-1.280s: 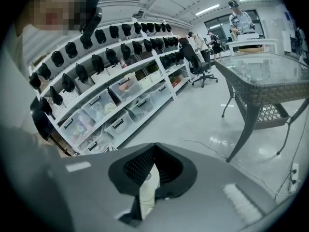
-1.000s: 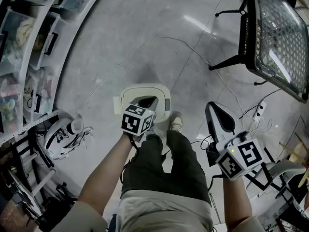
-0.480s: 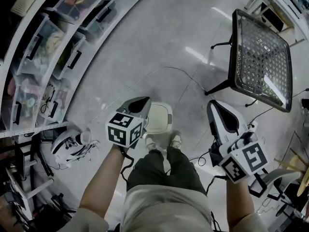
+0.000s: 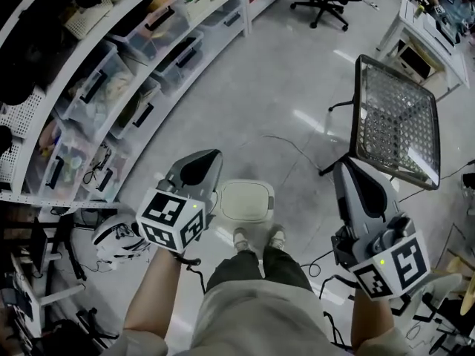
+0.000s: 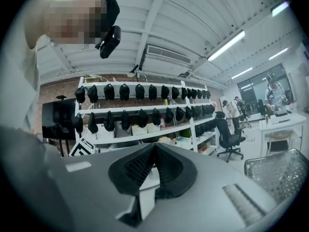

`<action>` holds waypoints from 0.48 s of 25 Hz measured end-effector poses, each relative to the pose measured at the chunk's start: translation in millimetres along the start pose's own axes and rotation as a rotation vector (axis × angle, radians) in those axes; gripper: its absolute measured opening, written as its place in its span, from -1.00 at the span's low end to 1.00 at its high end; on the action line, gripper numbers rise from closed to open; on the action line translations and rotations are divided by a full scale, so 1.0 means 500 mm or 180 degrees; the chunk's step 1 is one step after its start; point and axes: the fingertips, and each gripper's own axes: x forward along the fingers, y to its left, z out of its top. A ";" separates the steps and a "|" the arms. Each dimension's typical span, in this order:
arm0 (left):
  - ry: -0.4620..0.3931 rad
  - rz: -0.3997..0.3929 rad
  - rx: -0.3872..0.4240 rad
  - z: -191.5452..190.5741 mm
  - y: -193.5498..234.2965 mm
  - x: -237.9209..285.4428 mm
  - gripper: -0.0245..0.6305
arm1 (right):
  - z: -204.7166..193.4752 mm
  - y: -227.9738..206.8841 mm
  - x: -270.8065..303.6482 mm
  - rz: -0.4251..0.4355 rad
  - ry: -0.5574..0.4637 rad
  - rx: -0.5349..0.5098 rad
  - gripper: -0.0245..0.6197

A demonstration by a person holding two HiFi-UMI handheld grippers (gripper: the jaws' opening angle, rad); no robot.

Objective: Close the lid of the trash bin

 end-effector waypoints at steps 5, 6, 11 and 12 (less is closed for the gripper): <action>-0.0378 0.0119 0.0260 0.130 -0.014 -0.098 -0.92 | 0.106 0.047 -0.031 0.0048 -0.0282 -0.0248 -0.91; -0.0443 0.0144 0.0309 0.152 -0.018 -0.117 -0.92 | 0.122 0.056 -0.037 0.0063 -0.0325 -0.0284 -0.91; -0.0731 0.0266 0.0541 0.249 -0.038 -0.199 -0.92 | 0.192 0.090 -0.064 0.0118 -0.0536 -0.0410 -0.91; -0.0775 0.0287 0.0585 0.264 -0.041 -0.212 -0.92 | 0.202 0.095 -0.068 0.0127 -0.0571 -0.0430 -0.91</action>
